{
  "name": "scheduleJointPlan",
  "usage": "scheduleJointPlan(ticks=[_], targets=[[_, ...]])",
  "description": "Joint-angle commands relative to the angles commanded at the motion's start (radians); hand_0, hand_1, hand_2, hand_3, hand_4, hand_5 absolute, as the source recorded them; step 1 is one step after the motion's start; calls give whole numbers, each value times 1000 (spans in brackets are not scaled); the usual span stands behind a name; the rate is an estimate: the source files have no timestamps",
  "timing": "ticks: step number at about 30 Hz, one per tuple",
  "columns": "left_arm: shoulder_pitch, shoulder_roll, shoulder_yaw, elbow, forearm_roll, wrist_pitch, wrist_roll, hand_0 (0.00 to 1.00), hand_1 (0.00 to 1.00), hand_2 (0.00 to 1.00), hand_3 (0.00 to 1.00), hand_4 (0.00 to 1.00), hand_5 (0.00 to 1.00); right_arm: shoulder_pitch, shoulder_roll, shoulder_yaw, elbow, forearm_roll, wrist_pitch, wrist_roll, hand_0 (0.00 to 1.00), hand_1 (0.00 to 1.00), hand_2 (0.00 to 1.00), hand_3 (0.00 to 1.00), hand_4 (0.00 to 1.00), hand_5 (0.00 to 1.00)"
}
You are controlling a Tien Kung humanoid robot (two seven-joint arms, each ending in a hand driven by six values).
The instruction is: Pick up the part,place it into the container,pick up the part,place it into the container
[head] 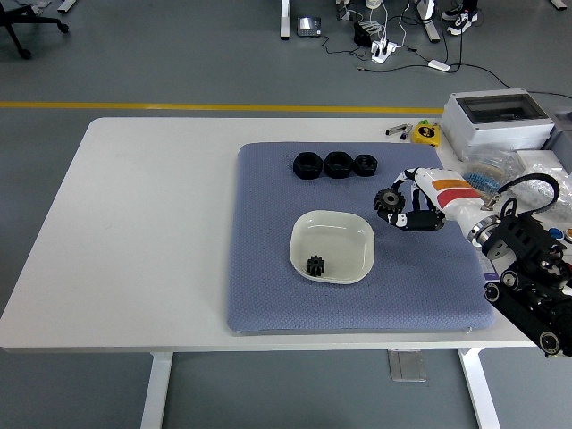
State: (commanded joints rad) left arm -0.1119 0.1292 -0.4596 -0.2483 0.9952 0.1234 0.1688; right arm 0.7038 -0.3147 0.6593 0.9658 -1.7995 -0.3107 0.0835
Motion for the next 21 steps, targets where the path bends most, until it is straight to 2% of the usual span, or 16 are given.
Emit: scheduleJointPlan(ticks=[1, 6, 7, 12, 13, 18, 19, 21], targets=[[0, 0, 0, 0, 0, 0, 0, 694, 699, 734, 646, 666, 665, 2, 2, -7, 14, -2, 0, -1, 2, 73, 196, 442, 753, 366], [1, 1, 0, 0, 0, -1, 0, 694, 699, 734, 646, 666, 665, 16, 22, -54, 49, -5, 9, -2, 2, 73, 196, 442, 753, 366], [2, 1, 0, 0, -1, -1, 0, 693, 699, 733, 646, 666, 666, 20, 28, -64, 49, -4, 9, -2, 2, 76, 208, 454, 777, 336], [4, 2, 1, -1, -1, -2, 1, 693, 699, 733, 646, 666, 666, 43, 65, -118, 22, -9, 0, -2, 2, 76, 208, 454, 777, 336], [4, 3, 1, -1, -1, -2, 2, 694, 699, 734, 645, 666, 665, 47, 71, -126, 14, -12, 1, -2, 19, 141, 289, 494, 855, 416], [6, 5, -2, -2, 3, -5, 4, 694, 699, 734, 645, 666, 665, 60, 92, -157, -21, -51, 22, -5, 19, 141, 289, 494, 855, 416], [6, 6, -2, -2, 3, -5, 4, 694, 699, 734, 645, 667, 665, 61, 95, -162, -27, -58, 29, -5, 91, 189, 367, 777, 998, 441], [7, 7, -3, -2, 4, -5, 4, 694, 699, 734, 645, 667, 665, 61, 97, -168, -37, -76, 31, -4, 91, 189, 367, 777, 998, 441]])
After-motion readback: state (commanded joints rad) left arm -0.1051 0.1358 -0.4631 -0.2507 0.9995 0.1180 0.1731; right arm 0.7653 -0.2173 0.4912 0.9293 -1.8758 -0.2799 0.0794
